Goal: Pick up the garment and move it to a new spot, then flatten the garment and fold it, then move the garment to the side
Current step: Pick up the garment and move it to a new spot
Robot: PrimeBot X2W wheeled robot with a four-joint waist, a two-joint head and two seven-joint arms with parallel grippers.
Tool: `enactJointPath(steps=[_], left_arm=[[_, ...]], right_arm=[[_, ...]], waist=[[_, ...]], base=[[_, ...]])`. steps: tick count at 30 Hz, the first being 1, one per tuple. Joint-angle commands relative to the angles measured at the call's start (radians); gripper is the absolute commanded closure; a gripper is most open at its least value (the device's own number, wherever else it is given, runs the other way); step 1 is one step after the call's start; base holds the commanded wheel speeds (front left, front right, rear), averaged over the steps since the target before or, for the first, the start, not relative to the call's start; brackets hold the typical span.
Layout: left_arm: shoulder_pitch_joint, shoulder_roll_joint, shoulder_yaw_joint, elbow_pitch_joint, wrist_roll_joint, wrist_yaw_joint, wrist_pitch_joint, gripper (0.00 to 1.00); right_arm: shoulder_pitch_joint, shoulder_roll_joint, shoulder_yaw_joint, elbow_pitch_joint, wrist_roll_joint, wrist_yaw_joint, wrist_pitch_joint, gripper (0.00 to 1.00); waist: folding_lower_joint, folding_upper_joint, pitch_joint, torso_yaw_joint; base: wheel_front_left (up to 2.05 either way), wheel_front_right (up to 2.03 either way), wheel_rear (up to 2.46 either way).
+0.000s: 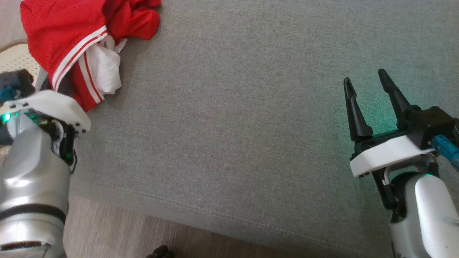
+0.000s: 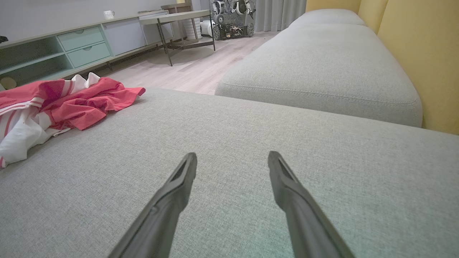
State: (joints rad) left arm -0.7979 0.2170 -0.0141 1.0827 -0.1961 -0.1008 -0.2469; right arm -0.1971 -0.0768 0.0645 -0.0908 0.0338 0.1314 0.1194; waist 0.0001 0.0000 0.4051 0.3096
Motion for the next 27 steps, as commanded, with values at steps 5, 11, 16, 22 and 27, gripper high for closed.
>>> enactJointPath(steps=[5, 11, 16, 22, 27], left_arm=[[-0.056, 0.076, 0.044, -0.09, -0.007, 0.004, -0.014, 1.0], [0.012, 0.077, 0.088, -0.318, -0.007, 0.014, -0.015, 1.0], [0.123, 0.065, 0.108, -0.523, 0.002, 0.016, -0.015, 1.0], [0.313, 0.033, 0.094, -0.744, 0.005, 0.027, 0.004, 1.0], [0.529, -0.01, 0.093, -0.968, -0.012, 0.059, 0.069, 1.0]], right_arm=[[-0.019, 0.006, 0.011, -0.025, 0.007, -0.001, -0.013, 0.0], [-0.007, 0.013, -0.012, -0.012, 0.015, -0.001, -0.038, 0.0], [0.015, 0.02, -0.032, 0.002, 0.03, -0.001, -0.06, 0.0], [0.072, 0.025, -0.048, 0.018, 0.055, -0.001, -0.079, 0.0], [0.125, 0.026, -0.058, 0.032, 0.102, -0.001, -0.095, 0.0]], waist=[[-0.0001, 0.0, -0.031, 0.007], [-0.0001, 0.0, -0.093, 0.006], [-0.0001, 0.0, -0.173, -0.011], [-0.0001, 0.0, -0.267, -0.042], [-0.0001, 0.0, -0.33, -0.087]], base=[[0.0, 0.0, 0.0], [0.0, 0.0, 0.0], [0.0, 0.0, 0.0], [0.0, 0.0, 0.0], [0.0, 0.0, 0.0]])
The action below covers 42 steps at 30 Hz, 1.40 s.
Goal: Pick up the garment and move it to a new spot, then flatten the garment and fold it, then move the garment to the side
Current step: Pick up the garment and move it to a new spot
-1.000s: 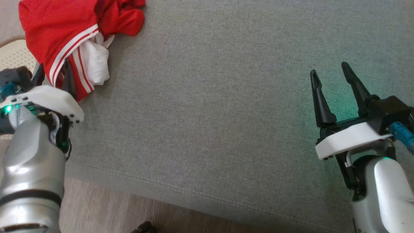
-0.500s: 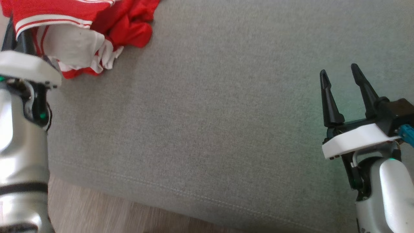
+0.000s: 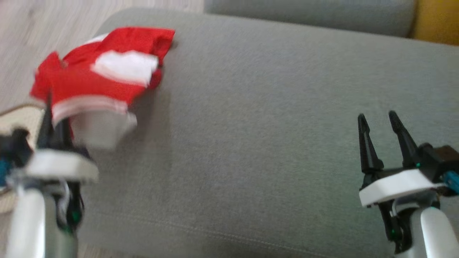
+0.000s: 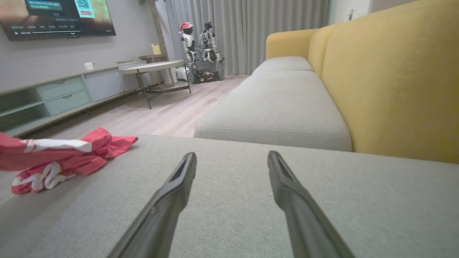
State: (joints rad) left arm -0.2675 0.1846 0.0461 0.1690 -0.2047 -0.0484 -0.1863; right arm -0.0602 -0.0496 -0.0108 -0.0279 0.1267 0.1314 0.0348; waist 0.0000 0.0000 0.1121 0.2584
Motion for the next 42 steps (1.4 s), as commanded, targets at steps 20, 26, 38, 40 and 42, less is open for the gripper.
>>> enactJointPath(steps=[20, 26, 38, 40, 42], left_arm=[[0.153, -0.095, -0.202, -0.264, -0.038, -0.032, 0.144, 1.0], [0.012, -0.113, -0.279, -0.181, -0.053, -0.053, 0.122, 1.0], [-0.261, -0.133, -0.491, -0.043, -0.112, -0.074, 0.101, 1.0], [-0.286, -0.133, -0.521, -0.014, -0.124, -0.074, 0.105, 1.0], [-0.304, -0.134, -0.549, 0.03, -0.135, -0.072, 0.117, 1.0]], right_arm=[[0.011, -0.001, 0.038, -0.064, 0.053, -0.001, -0.004, 0.0], [-0.029, -0.001, 0.055, -0.081, 0.06, -0.001, -0.011, 0.0], [-0.083, -0.001, 0.075, -0.071, 0.108, -0.001, -0.069, 0.0], [-0.084, -0.001, 0.08, -0.069, 0.117, -0.001, -0.08, 0.0], [-0.085, -0.001, 0.084, -0.065, 0.126, -0.001, -0.09, 0.0]], waist=[[0.0, 0.0, -0.015, -0.271], [0.0, 0.0, 0.062, -0.374], [0.0, 0.0, 0.219, -0.611], [0.0, 0.0, 0.238, -0.638], [0.0, 0.0, 0.255, -0.658]], base=[[0.0, 0.0, 0.0], [0.0, 0.0, 0.0], [0.0, 0.0, 0.0], [0.0, 0.0, 0.0], [0.0, 0.0, 0.0]])
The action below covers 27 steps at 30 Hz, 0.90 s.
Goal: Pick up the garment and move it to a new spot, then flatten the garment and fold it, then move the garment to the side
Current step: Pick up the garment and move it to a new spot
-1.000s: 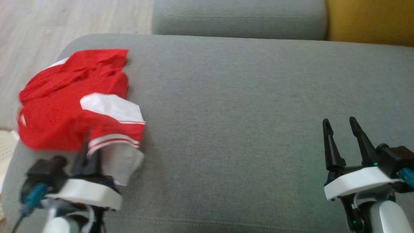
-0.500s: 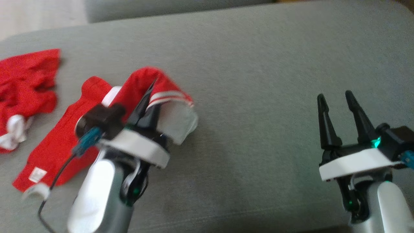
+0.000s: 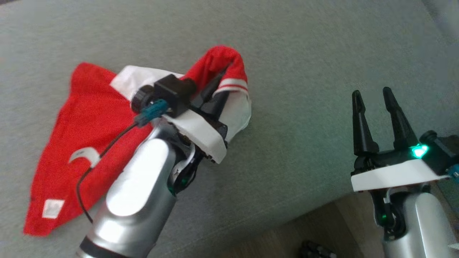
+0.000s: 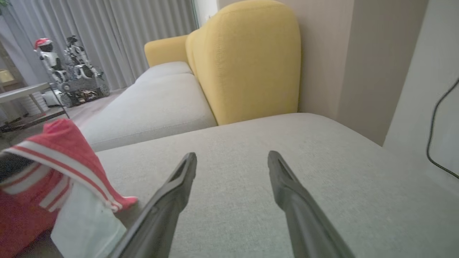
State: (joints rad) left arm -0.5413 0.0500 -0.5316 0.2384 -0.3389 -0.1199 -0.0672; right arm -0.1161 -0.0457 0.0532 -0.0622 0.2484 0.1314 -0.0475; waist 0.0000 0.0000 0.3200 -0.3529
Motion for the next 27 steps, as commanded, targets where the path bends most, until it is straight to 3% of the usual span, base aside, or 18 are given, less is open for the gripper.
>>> enactJointPath(steps=[1, 6, 7, 8, 9, 10, 18, 27], left_arm=[[-0.038, 0.001, 0.015, -0.013, -0.006, 0.0, 0.006, 1.0], [-0.069, 0.001, -0.034, 0.127, -0.023, -0.001, 0.035, 1.0], [-0.071, 0.001, -0.038, 0.153, -0.033, 0.0, 0.044, 0.92], [-0.077, 0.0, -0.046, 0.176, -0.037, 0.0, 0.055, 0.62], [-0.082, 0.0, -0.051, 0.189, -0.04, -0.001, 0.052, 0.12], [-0.086, 0.0, -0.059, 0.201, -0.04, -0.001, 0.049, 0.0], [-0.074, 0.012, -0.099, 0.192, -0.024, 0.011, -0.036, 0.0], [0.029, 0.098, 0.019, 0.094, -0.044, 0.126, -0.148, 0.0]], right_arm=[[-0.031, -0.005, 0.023, -0.027, 0.009, -0.001, -0.013, 0.0], [-0.041, -0.005, 0.036, -0.001, 0.025, -0.001, -0.04, 0.0], [-0.042, -0.005, 0.036, 0.004, 0.026, -0.001, -0.044, 0.0], [-0.044, -0.005, 0.035, 0.009, 0.027, -0.001, -0.047, 0.0], [-0.046, -0.005, 0.035, 0.013, 0.027, -0.001, -0.05, 0.0], [-0.048, -0.005, 0.036, 0.018, 0.027, -0.001, -0.051, 0.0], [-0.048, -0.005, 0.021, 0.034, -0.01, -0.001, -0.03, 0.0], [-0.032, -0.005, 0.0, 0.027, -0.064, -0.001, 0.025, 0.0]], waist=[[0.0, 0.0, 0.055, -0.054], [0.0, 0.0, 0.076, -0.071], [0.0, 0.0, 0.077, -0.068], [0.0, 0.0, 0.078, -0.065], [0.0, 0.0, 0.076, -0.06], [0.0, 0.0, 0.071, -0.053], [0.0, 0.0, -0.016, 0.067], [0.0, 0.0, -0.108, 0.204]], base=[[0.0, 0.0, 0.0], [0.0, 0.0, 0.0], [0.0, 0.0, 0.0], [0.0, 0.0, 0.0], [0.0, 0.0, 0.0], [0.0, 0.0, 0.0], [0.0, 0.0, 0.0], [0.0, 0.0, 0.0]])
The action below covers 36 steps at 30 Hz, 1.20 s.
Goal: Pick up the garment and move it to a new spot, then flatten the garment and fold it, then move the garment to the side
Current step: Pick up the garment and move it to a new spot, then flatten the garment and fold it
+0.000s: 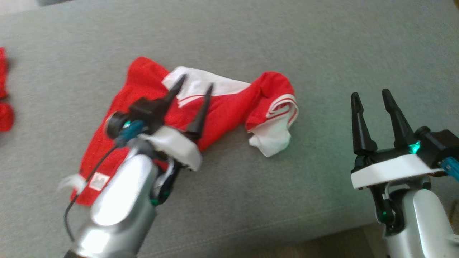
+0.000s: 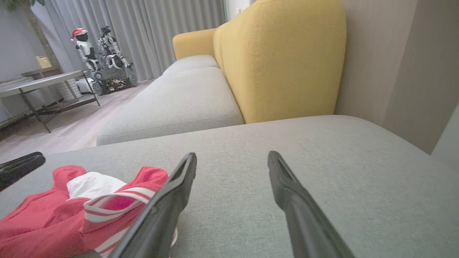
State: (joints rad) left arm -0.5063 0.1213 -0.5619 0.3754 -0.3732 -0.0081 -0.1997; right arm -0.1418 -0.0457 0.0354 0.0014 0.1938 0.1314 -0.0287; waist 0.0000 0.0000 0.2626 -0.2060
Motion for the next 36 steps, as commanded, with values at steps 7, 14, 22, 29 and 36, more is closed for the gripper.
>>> enactJointPath(steps=[7, 14, 22, 29, 36], left_arm=[[0.083, 0.102, 0.16, -0.09, -0.035, 0.093, -0.043, 0.0], [0.2, 0.18, 0.255, -0.14, -0.056, 0.14, -0.055, 0.0], [0.328, 0.224, 0.286, -0.222, -0.068, 0.153, -0.058, 0.0], [0.41, 0.243, 0.274, -0.294, -0.054, 0.179, -0.04, 0.0], [0.462, 0.259, 0.267, -0.335, -0.053, 0.196, -0.013, 0.0]], right_arm=[[0.016, -0.005, 0.011, -0.045, -0.037, -0.001, 0.038, 0.0], [0.043, -0.005, 0.015, -0.039, -0.05, -0.001, 0.06, 0.0], [0.075, -0.004, 0.02, -0.032, -0.055, -0.001, 0.075, 0.0], [0.115, -0.004, 0.023, -0.031, -0.059, -0.001, 0.088, 0.0], [0.159, -0.004, 0.019, -0.051, -0.062, -0.001, 0.104, 0.0]], waist=[[0.0, 0.0, -0.098, 0.125], [0.0, 0.0, -0.143, 0.171], [0.0, 0.0, -0.19, 0.18], [0.0, 0.0, -0.233, 0.175], [0.0, 0.0, -0.264, 0.174]], base=[[0.0, 0.0, 0.0], [0.0, 0.0, 0.0], [0.0, 0.0, 0.0], [0.0, 0.0, 0.0], [0.0, 0.0, 0.0]])
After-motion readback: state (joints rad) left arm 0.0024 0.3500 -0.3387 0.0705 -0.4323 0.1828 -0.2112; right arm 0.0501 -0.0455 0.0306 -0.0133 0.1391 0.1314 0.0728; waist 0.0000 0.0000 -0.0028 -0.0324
